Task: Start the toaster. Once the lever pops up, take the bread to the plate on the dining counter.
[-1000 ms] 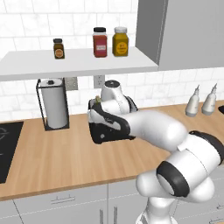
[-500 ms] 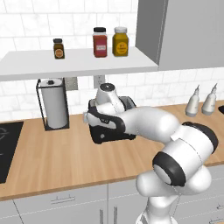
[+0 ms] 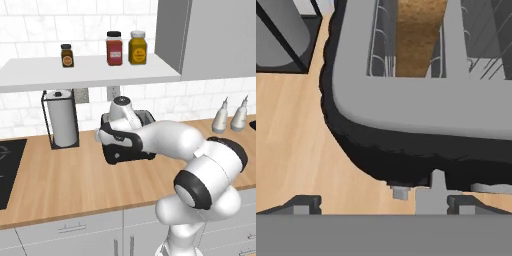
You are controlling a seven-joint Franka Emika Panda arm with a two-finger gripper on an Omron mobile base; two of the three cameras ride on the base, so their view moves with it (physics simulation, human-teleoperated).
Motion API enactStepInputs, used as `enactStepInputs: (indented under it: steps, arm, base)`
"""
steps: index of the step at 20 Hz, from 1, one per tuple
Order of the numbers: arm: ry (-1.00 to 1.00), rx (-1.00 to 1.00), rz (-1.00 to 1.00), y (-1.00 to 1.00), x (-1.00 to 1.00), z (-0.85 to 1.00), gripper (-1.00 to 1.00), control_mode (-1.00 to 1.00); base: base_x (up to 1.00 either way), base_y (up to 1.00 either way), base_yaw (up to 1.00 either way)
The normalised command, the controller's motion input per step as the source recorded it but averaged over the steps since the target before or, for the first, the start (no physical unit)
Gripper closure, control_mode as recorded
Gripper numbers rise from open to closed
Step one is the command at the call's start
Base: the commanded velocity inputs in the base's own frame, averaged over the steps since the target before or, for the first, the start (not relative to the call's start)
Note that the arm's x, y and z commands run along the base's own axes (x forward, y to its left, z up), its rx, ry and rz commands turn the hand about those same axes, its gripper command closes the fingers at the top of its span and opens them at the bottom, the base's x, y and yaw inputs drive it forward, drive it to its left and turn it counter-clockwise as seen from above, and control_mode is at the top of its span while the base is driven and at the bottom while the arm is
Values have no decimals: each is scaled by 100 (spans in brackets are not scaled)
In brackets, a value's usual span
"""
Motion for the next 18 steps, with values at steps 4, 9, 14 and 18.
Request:
enactStepInputs:
  steps: [4,9,14,18]
  arm:
    - [0,0,0,0,0,-32,-100,-100]
    - [0,0,0,0,-1,-36,-100,-100]
    - [0,0,0,0,-1,-35,-100,-100]
    - [0,0,0,0,0,-29,-100,-100]
  base:
    - [0,0,0]
    - [0,0,0]
    - [0,0,0]
    - [0,0,0]
